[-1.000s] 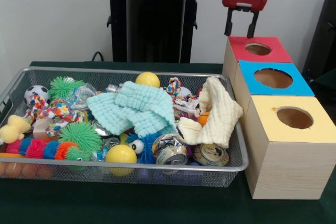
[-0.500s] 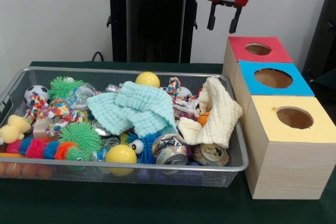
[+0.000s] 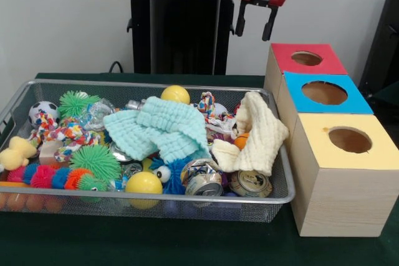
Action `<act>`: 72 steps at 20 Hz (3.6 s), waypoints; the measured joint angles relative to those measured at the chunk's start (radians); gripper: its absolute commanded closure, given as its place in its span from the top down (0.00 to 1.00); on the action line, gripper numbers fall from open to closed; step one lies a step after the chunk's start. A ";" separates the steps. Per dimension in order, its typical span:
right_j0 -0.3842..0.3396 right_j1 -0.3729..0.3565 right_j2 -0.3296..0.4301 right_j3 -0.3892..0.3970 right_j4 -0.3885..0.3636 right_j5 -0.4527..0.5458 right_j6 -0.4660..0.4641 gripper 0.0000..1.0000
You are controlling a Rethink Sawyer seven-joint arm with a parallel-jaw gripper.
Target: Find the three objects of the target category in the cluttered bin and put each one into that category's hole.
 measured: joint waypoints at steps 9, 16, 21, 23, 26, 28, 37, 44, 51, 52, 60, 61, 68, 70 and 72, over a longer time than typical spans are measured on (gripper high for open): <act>-0.116 0.094 -0.011 -0.123 -0.156 -0.400 0.000 1.00; -0.261 0.137 0.046 -0.189 -0.297 -0.466 0.000 1.00; -0.448 0.141 0.169 -0.207 -0.476 -0.404 0.000 1.00; -0.492 0.141 0.199 -0.210 -0.517 -0.379 0.000 1.00; -0.574 0.141 0.258 -0.214 -0.589 -0.330 0.000 1.00; -0.609 0.141 0.285 -0.217 -0.621 -0.306 0.000 1.00; -0.843 0.138 0.526 -0.246 -0.808 -0.179 0.000 1.00; -1.045 0.154 0.769 -0.271 -0.894 -0.033 0.000 1.00; -1.306 0.278 1.090 -0.316 -0.897 0.230 -0.070 1.00; -1.320 0.288 1.108 -0.319 -0.897 0.248 -0.083 1.00; -1.407 0.371 1.249 -0.351 -0.897 0.364 -0.278 1.00; -1.407 0.374 1.254 -0.354 -0.897 0.368 -0.296 1.00; -1.366 0.335 1.246 -0.378 -0.899 0.370 -0.355 1.00; -1.344 0.309 1.232 -0.387 -0.900 0.370 -0.355 1.00; -1.311 0.269 1.207 -0.404 -0.901 0.370 -0.355 1.00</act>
